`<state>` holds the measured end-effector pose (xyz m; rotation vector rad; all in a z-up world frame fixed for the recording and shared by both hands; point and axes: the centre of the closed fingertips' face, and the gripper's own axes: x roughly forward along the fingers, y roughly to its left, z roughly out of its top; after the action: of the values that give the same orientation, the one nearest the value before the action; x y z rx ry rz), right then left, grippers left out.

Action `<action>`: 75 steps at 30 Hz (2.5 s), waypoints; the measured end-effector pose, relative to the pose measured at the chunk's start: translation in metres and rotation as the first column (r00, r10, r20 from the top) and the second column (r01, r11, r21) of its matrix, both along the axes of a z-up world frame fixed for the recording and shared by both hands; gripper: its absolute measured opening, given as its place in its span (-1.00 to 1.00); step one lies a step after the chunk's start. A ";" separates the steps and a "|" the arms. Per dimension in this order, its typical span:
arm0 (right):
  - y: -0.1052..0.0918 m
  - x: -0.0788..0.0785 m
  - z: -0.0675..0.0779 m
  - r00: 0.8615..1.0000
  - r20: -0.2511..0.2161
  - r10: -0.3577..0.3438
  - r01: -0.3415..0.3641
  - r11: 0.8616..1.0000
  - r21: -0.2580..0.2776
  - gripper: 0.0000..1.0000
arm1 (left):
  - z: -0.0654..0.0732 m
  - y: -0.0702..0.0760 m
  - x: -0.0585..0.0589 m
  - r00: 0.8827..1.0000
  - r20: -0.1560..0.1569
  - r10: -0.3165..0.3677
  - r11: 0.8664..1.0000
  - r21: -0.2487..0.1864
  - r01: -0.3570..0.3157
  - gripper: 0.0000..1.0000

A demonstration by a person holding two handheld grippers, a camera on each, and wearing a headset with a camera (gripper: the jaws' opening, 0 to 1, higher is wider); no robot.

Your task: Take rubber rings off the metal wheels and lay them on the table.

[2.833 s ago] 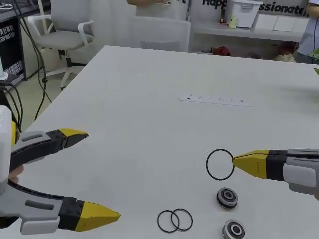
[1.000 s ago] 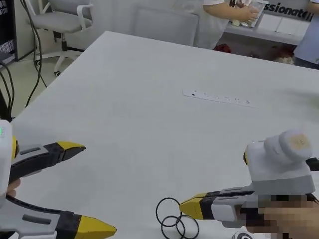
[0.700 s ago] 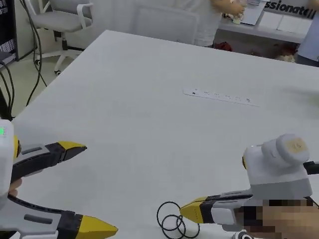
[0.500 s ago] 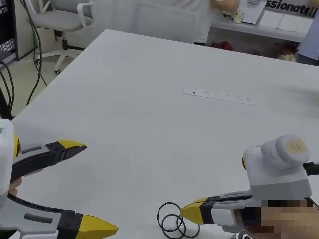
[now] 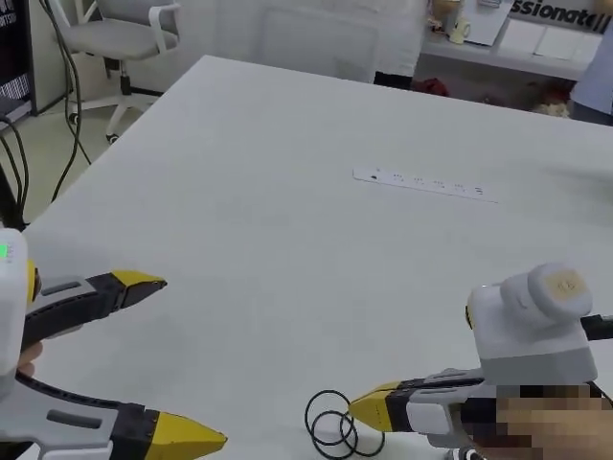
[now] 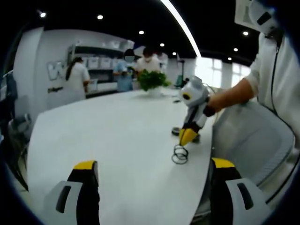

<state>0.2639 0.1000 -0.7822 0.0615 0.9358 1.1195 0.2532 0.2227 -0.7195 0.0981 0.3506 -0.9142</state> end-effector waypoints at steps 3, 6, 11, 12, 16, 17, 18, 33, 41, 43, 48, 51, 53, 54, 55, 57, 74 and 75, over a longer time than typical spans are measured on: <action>0.000 0.000 0.000 1.000 0.000 -0.001 0.001 1.000 0.000 -1.00 | 0.000 0.000 -0.001 1.000 0.001 -0.002 1.000 0.001 0.002 1.00; -0.001 0.000 -0.002 1.000 -0.001 -0.003 0.003 1.000 -0.005 -1.00 | 0.000 0.000 -0.001 1.000 0.001 0.001 1.000 0.001 -0.001 1.00; -0.002 -0.001 -0.007 1.000 -0.005 -0.003 0.003 1.000 -0.018 -1.00 | -0.002 0.002 -0.001 1.000 -0.003 0.007 1.000 0.002 -0.007 1.00; -0.002 0.000 -0.007 1.000 -0.007 -0.005 0.005 1.000 -0.018 -1.00 | -0.002 0.002 -0.001 1.000 -0.003 0.008 1.000 0.002 -0.008 1.00; -0.003 0.001 -0.010 1.000 -0.009 -0.010 0.010 1.000 -0.027 -1.00 | -0.002 0.003 -0.001 1.000 -0.004 0.009 1.000 0.001 -0.009 1.00; -0.003 0.001 -0.011 1.000 -0.009 -0.011 0.011 1.000 -0.027 -1.00 | -0.002 0.003 -0.001 1.000 -0.004 0.009 1.000 0.001 -0.009 1.00; -0.003 0.001 -0.011 1.000 -0.012 -0.014 0.013 1.000 -0.027 -1.00 | -0.002 0.002 -0.001 1.000 -0.004 0.009 1.000 0.002 -0.009 1.00; -0.007 0.004 -0.017 0.999 -0.014 -0.032 0.032 0.999 -0.040 -1.00 | -0.005 0.000 -0.001 1.000 -0.013 -0.006 1.000 0.013 0.006 1.00; -0.009 0.007 -0.021 0.999 -0.009 -0.045 0.044 0.998 -0.045 -1.00 | -0.004 -0.002 -0.001 1.000 -0.014 -0.010 1.000 0.016 0.010 1.00; -0.009 0.007 -0.021 0.999 -0.002 -0.044 0.044 0.998 -0.047 -1.00 | -0.004 -0.002 -0.002 1.000 -0.014 -0.010 1.000 0.018 0.011 1.00; -0.011 0.010 -0.022 0.999 0.011 -0.051 0.051 0.997 -0.053 -0.95 | -0.003 -0.003 -0.003 1.000 -0.014 -0.011 1.000 0.020 0.012 1.00; -0.013 0.012 -0.022 0.998 0.021 -0.054 0.055 0.997 -0.058 -0.90 | -0.002 -0.003 -0.003 1.000 -0.012 -0.011 1.000 0.022 0.011 1.00; -0.014 0.012 -0.022 0.998 0.025 -0.057 0.058 0.997 -0.059 -0.85 | -0.001 -0.003 -0.004 1.000 -0.012 -0.011 1.000 0.023 0.011 1.00; -0.014 0.013 -0.022 0.998 0.027 -0.058 0.060 0.996 -0.060 -0.84 | 0.000 -0.003 -0.004 1.000 -0.010 -0.011 1.000 0.025 0.012 1.00; -0.015 0.013 -0.022 0.998 0.028 -0.057 0.059 0.996 -0.062 -0.82 | 0.000 -0.003 -0.004 1.000 -0.010 -0.011 1.000 0.027 0.012 1.00; -0.017 0.014 -0.022 0.998 0.047 -0.051 0.055 0.996 -0.073 -0.83 | 0.001 -0.003 -0.005 1.000 -0.007 -0.011 1.000 0.029 0.012 1.00; -0.024 0.018 0.008 0.994 0.098 -0.042 0.047 0.998 -0.049 -0.58 | 0.015 -0.001 -0.014 1.000 0.023 0.009 0.999 0.038 -0.010 1.00; -0.024 0.018 0.010 0.994 0.101 -0.040 0.045 0.998 -0.045 -0.55 | 0.016 -0.001 -0.015 1.000 0.025 0.010 0.999 0.038 -0.011 1.00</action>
<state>0.2822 0.0756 -0.7718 -0.0134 0.8675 1.0515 0.2385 0.2219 -0.7038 0.1418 0.3456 -0.8953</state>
